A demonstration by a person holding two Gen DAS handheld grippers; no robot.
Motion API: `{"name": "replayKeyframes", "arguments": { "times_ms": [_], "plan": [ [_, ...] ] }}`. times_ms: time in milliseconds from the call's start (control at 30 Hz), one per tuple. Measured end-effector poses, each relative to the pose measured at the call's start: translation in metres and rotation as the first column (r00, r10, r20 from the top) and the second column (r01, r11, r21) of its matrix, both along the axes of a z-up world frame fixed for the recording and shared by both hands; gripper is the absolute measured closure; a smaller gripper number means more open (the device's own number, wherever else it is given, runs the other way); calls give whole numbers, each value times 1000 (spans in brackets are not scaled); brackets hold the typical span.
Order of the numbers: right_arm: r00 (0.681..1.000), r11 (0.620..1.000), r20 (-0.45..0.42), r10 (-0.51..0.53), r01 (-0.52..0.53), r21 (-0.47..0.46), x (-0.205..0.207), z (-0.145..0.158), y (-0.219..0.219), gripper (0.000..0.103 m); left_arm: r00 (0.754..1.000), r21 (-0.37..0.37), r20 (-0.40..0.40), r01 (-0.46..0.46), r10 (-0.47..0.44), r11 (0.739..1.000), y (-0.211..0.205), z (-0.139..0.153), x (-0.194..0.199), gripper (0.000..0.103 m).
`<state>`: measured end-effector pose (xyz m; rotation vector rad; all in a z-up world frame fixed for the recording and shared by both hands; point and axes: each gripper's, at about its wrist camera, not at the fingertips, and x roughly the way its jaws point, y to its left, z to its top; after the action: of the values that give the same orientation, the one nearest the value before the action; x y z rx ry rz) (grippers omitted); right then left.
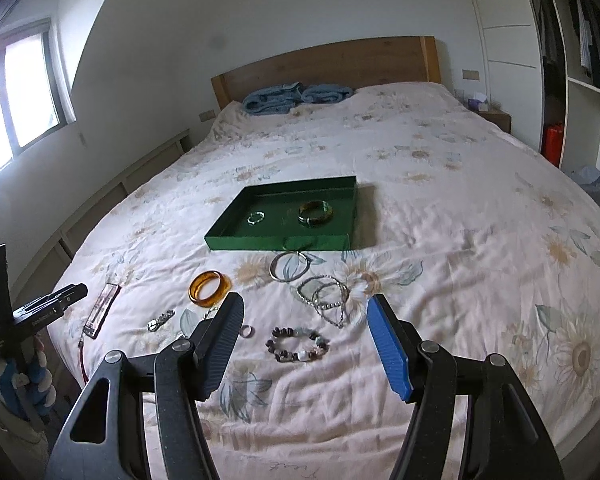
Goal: Organize jewelry
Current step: 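Move both grippers back over the remaining jewelry, then grasp the small silver ring with the left gripper while the right grasps the beaded bracelet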
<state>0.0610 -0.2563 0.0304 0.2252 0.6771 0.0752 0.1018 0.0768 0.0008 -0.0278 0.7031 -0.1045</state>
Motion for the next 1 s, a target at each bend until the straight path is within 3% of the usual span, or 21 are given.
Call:
{"name": "replayKeyframes", "arguments": {
  "times_ms": [267,467,700,1000],
  "plan": [
    [999,999,-10,39,-39,-15,4,-20,-1,39,1000,-12,0,-24,24,1000,13,-18,-5,66],
    [994,994,-29,108,-108,-24,13,-45,-1,39,998,-20,-67,9,-10,1000,12,-49,-5,66],
    [979,984,-100,179,-178,15,32,-87,0,39,973,-48,-196,111,-118,993,-22,-96,-2,66],
    [952,970,-187,242,-237,49,58,-130,9,39,951,-7,-266,160,-156,987,-62,-126,42,66]
  ]
}}
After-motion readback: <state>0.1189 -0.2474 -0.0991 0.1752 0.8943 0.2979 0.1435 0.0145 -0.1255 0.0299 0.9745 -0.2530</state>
